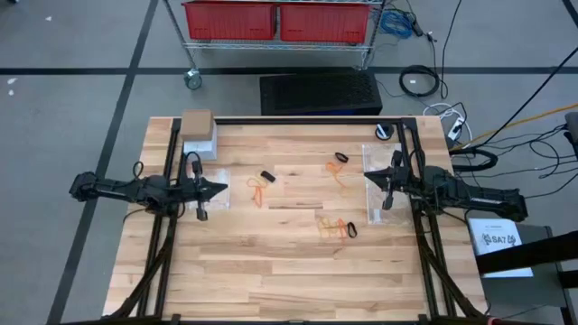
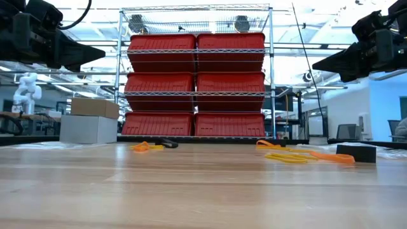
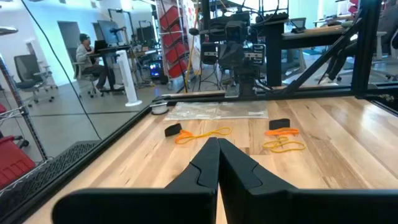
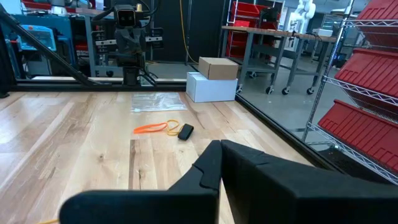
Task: Sort rubber bands
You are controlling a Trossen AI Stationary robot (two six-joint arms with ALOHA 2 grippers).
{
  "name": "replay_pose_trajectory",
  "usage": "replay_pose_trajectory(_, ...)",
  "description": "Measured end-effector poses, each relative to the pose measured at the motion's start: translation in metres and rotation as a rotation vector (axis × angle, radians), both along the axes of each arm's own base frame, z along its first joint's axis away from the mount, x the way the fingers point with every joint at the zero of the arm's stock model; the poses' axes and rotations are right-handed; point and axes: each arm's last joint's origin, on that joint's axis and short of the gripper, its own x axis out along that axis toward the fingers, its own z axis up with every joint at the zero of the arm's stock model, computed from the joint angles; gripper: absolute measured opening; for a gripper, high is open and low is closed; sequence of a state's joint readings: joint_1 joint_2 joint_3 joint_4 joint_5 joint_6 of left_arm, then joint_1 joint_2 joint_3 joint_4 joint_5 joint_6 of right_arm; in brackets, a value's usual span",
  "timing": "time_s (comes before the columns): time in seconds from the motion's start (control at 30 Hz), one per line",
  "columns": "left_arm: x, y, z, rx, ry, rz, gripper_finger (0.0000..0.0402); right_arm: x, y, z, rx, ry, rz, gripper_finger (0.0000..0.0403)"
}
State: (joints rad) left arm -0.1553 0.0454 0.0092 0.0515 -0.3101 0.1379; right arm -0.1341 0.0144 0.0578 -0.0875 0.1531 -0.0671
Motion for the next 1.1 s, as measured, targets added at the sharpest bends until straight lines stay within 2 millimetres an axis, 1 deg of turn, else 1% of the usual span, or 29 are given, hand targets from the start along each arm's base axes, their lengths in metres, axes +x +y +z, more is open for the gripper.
replay_pose_trajectory(0.43,0.0000,0.0000,0.0001,0.000,0.000,0.000,0.0008,0.0000,0.0000,0.0000,-0.002,0.000,0.000,0.0000)
replay_pose_trajectory(0.47,0.0000,0.0000,0.0000,0.000,0.000,0.000,0.0008,0.0000,-0.0001,0.0000,-0.035,0.010,-0.003,0.0000)
replay_pose_trajectory(0.6,0.0000,0.0000,-0.0001,0.000,0.000,0.000,0.0008,-0.0002,-0.0013,0.0000,-0.370,0.117,-0.019,0.0000)
replay_pose_trajectory(0.67,0.0000,0.0000,0.0000,0.000,0.000,0.000,0.0008,-0.0002,-0.0013,0.0000,-0.465,0.147,-0.013,0.0000)
replay_pose_trajectory(0.8,0.0000,0.0000,0.0001,0.000,-0.001,0.000,0.0008,-0.0003,-0.0016,0.0001,-0.511,0.163,-0.022,0.0000)
replay_pose_trajectory(0.93,0.0000,0.0000,0.0000,0.000,0.000,0.000,0.0008,-0.0015,-0.0047,0.0013,-0.527,0.190,-0.137,0.0000)
replay_pose_trajectory(1.1,0.0000,0.0000,0.0001,0.000,0.000,0.000,0.0008,-0.0015,-0.0046,0.0012,-0.514,0.184,-0.136,0.0000)
